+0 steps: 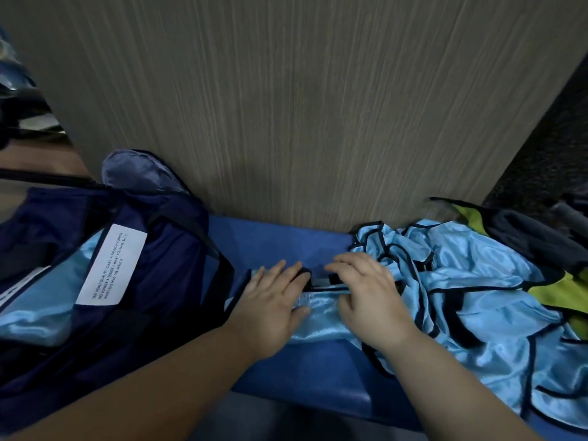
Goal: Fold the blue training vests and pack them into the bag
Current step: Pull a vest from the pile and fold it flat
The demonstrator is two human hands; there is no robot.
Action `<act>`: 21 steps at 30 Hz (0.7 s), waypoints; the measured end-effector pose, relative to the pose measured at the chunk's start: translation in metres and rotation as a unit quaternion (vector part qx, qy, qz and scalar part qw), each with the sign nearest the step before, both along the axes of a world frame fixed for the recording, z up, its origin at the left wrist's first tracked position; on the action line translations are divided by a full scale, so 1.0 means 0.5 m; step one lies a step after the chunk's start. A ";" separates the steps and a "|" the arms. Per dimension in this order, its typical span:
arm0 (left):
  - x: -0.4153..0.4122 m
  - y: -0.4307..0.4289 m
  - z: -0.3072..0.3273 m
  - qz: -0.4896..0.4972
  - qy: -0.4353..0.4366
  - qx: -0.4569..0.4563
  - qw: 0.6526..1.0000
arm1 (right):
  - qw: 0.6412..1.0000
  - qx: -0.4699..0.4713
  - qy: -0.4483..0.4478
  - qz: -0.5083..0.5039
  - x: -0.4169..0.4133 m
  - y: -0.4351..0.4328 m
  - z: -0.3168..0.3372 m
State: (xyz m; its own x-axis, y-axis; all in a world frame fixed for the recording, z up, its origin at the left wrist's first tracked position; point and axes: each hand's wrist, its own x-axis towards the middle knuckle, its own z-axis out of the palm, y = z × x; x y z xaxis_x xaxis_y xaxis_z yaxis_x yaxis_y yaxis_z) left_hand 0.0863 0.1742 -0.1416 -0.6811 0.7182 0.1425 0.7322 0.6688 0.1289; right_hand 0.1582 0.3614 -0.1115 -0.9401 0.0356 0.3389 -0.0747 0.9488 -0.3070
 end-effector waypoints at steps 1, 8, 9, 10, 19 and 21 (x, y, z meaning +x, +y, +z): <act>-0.009 -0.003 -0.004 0.019 -0.056 -0.039 0.998 | 1.000 0.009 -0.006 0.014 -0.009 -0.005 -0.004; -0.032 -0.004 -0.005 0.035 -0.103 -0.109 0.988 | 0.972 0.075 -0.221 -0.014 -0.060 -0.035 -0.010; -0.033 -0.004 -0.005 0.031 -0.104 -0.110 0.988 | 0.967 0.072 -0.244 -0.027 -0.065 -0.035 -0.007; -0.033 -0.005 -0.004 0.027 -0.106 -0.112 0.988 | 0.963 0.075 -0.257 -0.037 -0.069 -0.035 -0.006; -0.026 -0.018 -0.001 0.025 -0.096 -0.045 0.994 | 0.947 0.167 -0.271 -0.028 -0.072 -0.058 0.040; -0.019 -0.024 0.004 0.052 -0.083 -0.021 0.995 | 0.946 0.166 -0.277 -0.012 -0.063 -0.060 0.055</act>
State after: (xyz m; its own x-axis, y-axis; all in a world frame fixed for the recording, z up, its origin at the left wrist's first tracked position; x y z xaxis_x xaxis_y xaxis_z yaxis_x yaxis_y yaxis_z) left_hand 0.0771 0.1620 -0.1397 -0.7640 0.6452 -0.0071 0.6294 0.7476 0.2122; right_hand 0.1266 0.3312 -0.0842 -0.9772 0.0370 -0.2093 0.0329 0.9992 0.0231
